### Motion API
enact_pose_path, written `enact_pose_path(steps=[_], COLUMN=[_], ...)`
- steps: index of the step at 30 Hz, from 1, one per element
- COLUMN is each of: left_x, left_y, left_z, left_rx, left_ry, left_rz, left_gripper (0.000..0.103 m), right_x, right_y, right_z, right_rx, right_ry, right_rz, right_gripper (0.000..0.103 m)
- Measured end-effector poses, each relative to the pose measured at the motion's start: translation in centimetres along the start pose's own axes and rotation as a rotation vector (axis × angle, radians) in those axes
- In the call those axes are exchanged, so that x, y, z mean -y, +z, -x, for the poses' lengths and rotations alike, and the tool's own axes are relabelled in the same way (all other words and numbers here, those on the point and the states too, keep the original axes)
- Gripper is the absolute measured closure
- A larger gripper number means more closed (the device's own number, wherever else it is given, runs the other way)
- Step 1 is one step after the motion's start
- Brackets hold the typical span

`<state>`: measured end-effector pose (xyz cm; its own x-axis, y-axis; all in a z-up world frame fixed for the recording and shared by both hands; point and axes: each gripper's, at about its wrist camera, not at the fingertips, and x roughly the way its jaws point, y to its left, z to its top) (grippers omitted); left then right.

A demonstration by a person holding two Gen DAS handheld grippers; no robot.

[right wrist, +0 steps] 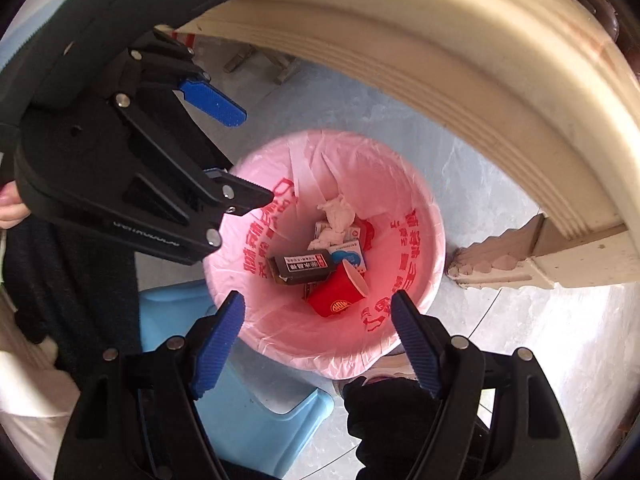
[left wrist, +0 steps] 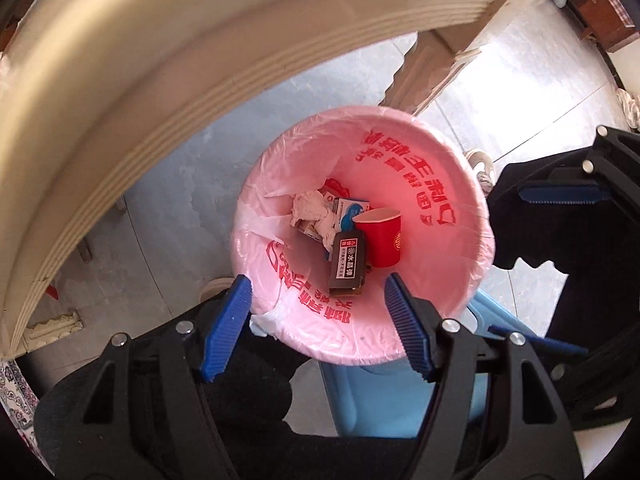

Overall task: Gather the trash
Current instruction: 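Raise both tools from the bin and move them over the table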

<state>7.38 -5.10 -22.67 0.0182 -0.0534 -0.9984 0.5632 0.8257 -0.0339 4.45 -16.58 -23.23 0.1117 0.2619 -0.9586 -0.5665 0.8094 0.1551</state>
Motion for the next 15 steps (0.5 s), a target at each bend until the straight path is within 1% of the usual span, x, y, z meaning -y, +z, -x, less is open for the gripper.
enact_pose_path(steps=[1, 2, 3, 4, 5, 6, 7, 11, 13, 15], left_x=[-0.2, -0.5, -0.8, -1.1, -1.5, -1.8, -2.2, -3.2, -4.1, -4.8], left_y=[-0.3, -0.6, -0.7, -0.8, -0.7, -0.6, -0.4, 1.1, 2.3, 3.7], left_z=[1.8, 3.8, 5.7, 7.7, 9.8, 11.7, 13.6, 20.1, 22.4, 24.1], left_rx=[0.027, 0.056, 0.081, 0.111, 0.144, 0.170, 0.188, 0.283, 0.308, 0.308], left_ry=[-0.016, -0.029, -0.031, -0.026, -0.016, -0.004, 0.013, 0.111, 0.155, 0.180], left_rz=[-0.011, -0.020, -0.028, -0.040, -0.055, -0.072, -0.095, -0.218, -0.270, -0.310], left_gripper=[0.035, 0.033, 0.028, 0.020, 0.019, 0.018, 0.014, 0.012, 0.011, 0.011], right_x=[-0.1, -0.1, -0.1, -0.1, 0.1, 0.2, 0.4, 1.5, 2.1, 2.8], right_y=[0.2, 0.3, 0.6, 1.1, 1.5, 2.2, 2.9, 6.5, 8.5, 10.6], right_z=[2.0, 4.1, 6.1, 8.2, 10.3, 12.4, 14.5, 21.4, 24.1, 26.6], right_rx=[0.036, 0.072, 0.110, 0.147, 0.182, 0.220, 0.255, 0.348, 0.376, 0.400], right_ry=[0.002, 0.003, 0.007, 0.008, 0.006, -0.002, -0.008, -0.037, -0.058, -0.088], right_rz=[0.004, 0.010, 0.017, 0.025, 0.035, 0.049, 0.068, 0.138, 0.180, 0.221], right_gripper=[0.023, 0.020, 0.017, 0.011, 0.008, 0.007, 0.007, 0.007, 0.007, 0.007])
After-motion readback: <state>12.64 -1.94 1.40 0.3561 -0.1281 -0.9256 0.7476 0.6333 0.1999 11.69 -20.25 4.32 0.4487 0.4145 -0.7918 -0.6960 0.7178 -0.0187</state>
